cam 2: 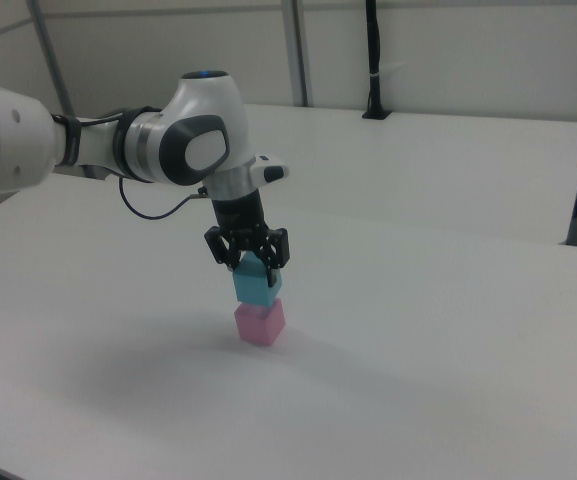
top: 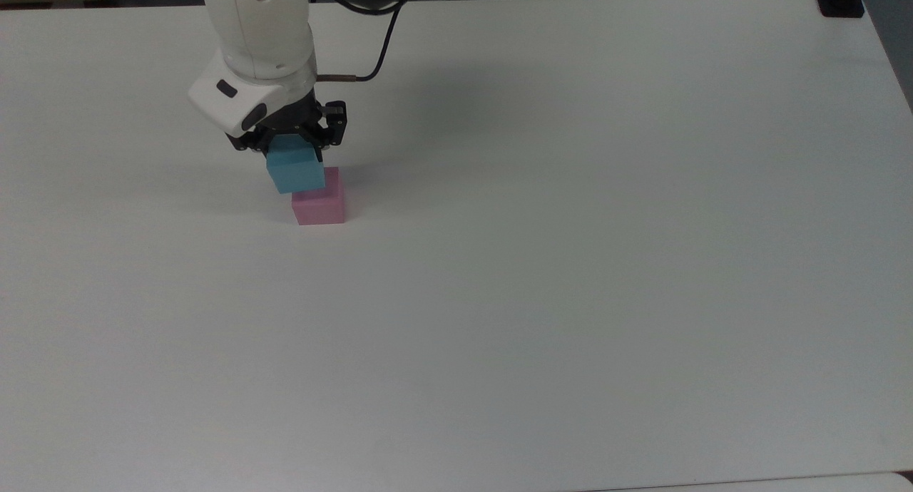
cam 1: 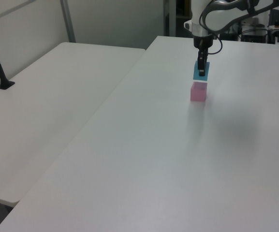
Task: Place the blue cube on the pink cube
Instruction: 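Lower the light-blue cube onto the pink cube and open the gripper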
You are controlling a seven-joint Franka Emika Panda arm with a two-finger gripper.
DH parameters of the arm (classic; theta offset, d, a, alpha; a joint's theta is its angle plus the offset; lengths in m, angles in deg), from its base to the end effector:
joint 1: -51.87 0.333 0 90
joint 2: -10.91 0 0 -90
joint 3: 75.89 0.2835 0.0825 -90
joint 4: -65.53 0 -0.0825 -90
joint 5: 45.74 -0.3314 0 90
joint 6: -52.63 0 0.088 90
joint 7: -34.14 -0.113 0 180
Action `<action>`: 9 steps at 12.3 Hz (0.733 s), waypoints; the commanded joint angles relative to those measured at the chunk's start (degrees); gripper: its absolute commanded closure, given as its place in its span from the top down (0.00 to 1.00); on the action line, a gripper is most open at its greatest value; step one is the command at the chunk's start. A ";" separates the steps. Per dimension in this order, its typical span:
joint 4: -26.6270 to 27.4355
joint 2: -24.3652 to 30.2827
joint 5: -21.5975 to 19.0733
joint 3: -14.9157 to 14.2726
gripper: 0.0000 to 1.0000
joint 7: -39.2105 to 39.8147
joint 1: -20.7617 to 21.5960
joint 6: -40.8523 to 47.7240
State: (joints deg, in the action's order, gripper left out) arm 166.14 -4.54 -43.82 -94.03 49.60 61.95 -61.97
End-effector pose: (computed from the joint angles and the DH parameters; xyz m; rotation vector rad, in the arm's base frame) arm 0.5689 -0.0705 0.4049 3.0237 0.2325 -0.0539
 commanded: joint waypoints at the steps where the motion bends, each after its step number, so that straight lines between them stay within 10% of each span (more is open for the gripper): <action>1: -0.42 -0.90 1.06 0.13 0.30 -0.17 0.28 -1.16; 3: -0.34 -1.60 1.06 0.13 0.37 -0.70 1.07 -1.77; 6: -0.25 -1.87 1.06 0.13 0.80 -0.79 1.25 -1.77; 9: -0.25 -1.87 1.06 0.13 1.00 -0.79 1.43 -1.68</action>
State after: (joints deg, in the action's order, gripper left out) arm 166.13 -6.39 -43.73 -93.82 49.60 62.75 -62.76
